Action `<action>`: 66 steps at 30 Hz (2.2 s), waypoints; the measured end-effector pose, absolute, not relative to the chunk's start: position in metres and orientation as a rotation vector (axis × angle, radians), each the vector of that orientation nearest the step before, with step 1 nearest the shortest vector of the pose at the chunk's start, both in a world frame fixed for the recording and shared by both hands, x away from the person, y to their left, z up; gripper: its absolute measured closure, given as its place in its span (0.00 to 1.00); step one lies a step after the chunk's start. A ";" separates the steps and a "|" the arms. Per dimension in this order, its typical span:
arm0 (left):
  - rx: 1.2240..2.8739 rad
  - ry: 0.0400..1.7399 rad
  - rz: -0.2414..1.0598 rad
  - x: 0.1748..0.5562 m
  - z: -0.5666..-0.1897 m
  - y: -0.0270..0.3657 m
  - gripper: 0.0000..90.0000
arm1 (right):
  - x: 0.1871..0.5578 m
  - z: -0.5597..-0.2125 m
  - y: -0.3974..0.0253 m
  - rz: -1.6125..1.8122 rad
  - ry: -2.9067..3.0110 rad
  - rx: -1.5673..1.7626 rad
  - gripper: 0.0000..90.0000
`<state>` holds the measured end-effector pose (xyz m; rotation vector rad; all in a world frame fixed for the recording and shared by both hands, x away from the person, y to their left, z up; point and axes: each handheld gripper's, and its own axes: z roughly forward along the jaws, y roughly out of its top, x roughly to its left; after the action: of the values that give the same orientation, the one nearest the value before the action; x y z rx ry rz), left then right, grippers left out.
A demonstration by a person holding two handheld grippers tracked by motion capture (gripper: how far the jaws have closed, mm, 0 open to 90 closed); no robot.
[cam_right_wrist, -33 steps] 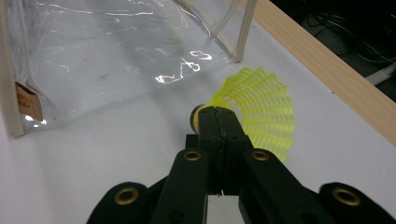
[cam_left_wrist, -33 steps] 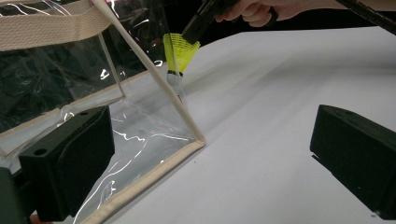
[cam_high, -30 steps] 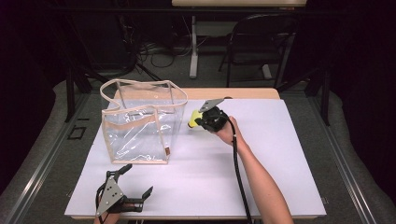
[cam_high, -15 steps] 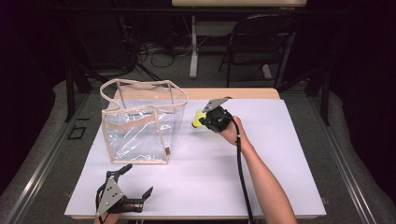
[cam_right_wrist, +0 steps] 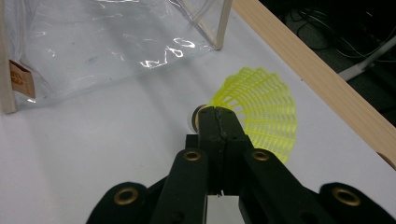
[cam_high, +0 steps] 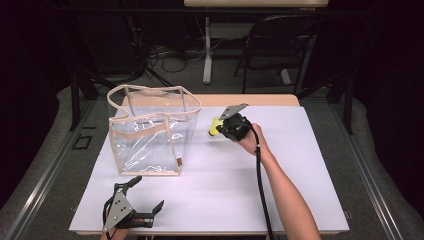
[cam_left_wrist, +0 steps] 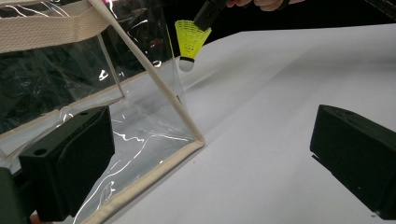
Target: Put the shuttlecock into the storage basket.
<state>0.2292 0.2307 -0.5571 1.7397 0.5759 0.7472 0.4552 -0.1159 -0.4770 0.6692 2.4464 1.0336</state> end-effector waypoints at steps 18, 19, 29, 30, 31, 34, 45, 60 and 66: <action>1.744 0.576 0.741 0.229 -0.557 0.230 0.00 | 0.451 -0.467 -0.124 1.014 2.431 0.675 1.00; 1.741 0.574 0.740 0.230 -0.558 0.230 0.00 | 0.451 -0.466 -0.124 1.014 2.430 0.678 1.00; 1.740 0.576 0.739 0.230 -0.558 0.229 0.00 | 0.449 -0.458 -0.128 1.013 2.413 0.683 1.00; 1.741 0.576 0.739 0.230 -0.558 0.230 0.00 | 0.449 -0.457 -0.129 1.012 2.410 0.680 1.00; 1.740 0.577 0.739 0.230 -0.558 0.229 0.00 | 0.449 -0.456 -0.130 1.011 2.410 0.685 1.00; 1.739 0.577 0.738 0.230 -0.558 0.229 0.00 | 0.449 -0.453 -0.132 1.009 2.404 0.680 1.00; 1.740 0.580 0.738 0.230 -0.558 0.229 0.00 | 0.448 -0.444 -0.137 0.994 2.393 0.689 1.00; 1.739 0.578 0.737 0.230 -0.557 0.229 0.00 | 0.445 -0.433 -0.136 0.975 2.381 0.694 1.00; 1.736 0.576 0.736 0.230 -0.558 0.229 0.00 | 0.444 -0.429 -0.135 0.979 2.371 0.684 1.00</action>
<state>0.2299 0.2290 -0.5575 1.7358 0.5764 0.7357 0.4445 -0.1353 -0.4291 0.6840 2.3706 0.9789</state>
